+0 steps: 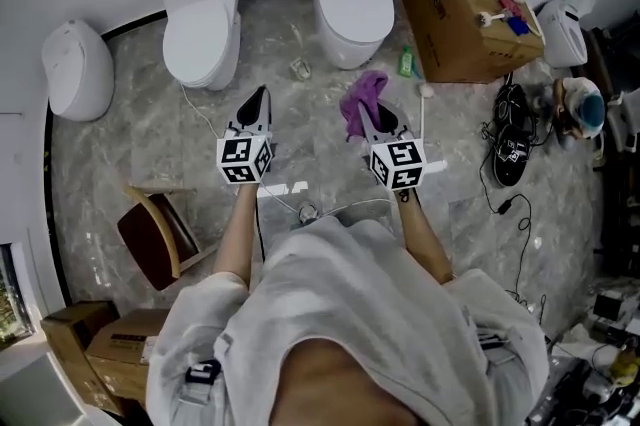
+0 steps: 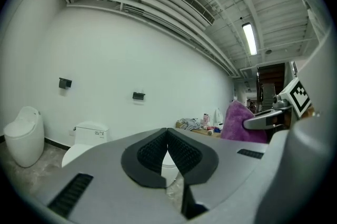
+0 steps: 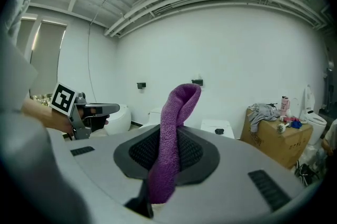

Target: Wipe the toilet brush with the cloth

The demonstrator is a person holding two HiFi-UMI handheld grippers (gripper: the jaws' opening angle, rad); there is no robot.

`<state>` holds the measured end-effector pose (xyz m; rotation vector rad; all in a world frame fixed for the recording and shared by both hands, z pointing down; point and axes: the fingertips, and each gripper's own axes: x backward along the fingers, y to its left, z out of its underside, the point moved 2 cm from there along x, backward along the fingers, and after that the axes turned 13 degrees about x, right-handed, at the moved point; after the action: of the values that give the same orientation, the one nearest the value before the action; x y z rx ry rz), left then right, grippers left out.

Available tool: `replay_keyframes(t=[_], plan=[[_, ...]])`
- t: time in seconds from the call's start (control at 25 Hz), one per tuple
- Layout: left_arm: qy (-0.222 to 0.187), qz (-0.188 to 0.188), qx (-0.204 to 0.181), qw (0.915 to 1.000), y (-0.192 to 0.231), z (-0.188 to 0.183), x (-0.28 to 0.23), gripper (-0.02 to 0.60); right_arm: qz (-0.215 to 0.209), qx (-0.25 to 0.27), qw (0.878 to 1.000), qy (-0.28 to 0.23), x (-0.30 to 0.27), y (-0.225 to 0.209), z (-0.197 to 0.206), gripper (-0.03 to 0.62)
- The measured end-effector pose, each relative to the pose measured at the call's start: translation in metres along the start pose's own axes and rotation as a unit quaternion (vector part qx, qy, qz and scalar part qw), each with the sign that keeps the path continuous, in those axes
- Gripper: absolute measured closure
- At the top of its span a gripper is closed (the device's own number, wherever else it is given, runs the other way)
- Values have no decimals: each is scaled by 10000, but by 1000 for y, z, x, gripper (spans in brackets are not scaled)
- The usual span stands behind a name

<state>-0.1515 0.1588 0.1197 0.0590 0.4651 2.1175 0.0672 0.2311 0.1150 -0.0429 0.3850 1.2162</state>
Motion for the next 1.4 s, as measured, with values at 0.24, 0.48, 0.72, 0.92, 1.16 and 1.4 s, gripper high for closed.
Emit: replay_keyframes(t=[0.24,0.48,0.72,0.92,1.16,1.4], plan=[[226,92,65,9997,3,10,-33,563,1,-26,10000,85,-22,-15,1,519],[325,20,17,9995,16,11,-64,563,-221,-60,9997,122,-63,-28,6,519],[405,-248,-2,9989,40,4,-106,563,-498,-96,9986,123,-122,-53,5,519],[469,-586,-67,9972,50,-8,-150,563,-694,-153,9974,68,-167,-90,-2,519],[589,-772,-30,9953,53,-5,-201,562,-881,-323,9956,41,-214,-127,-1,519],[664,-900,1,9937,60,0,-240,563,-1095,-371,9931,173,-250,-146,8,519]])
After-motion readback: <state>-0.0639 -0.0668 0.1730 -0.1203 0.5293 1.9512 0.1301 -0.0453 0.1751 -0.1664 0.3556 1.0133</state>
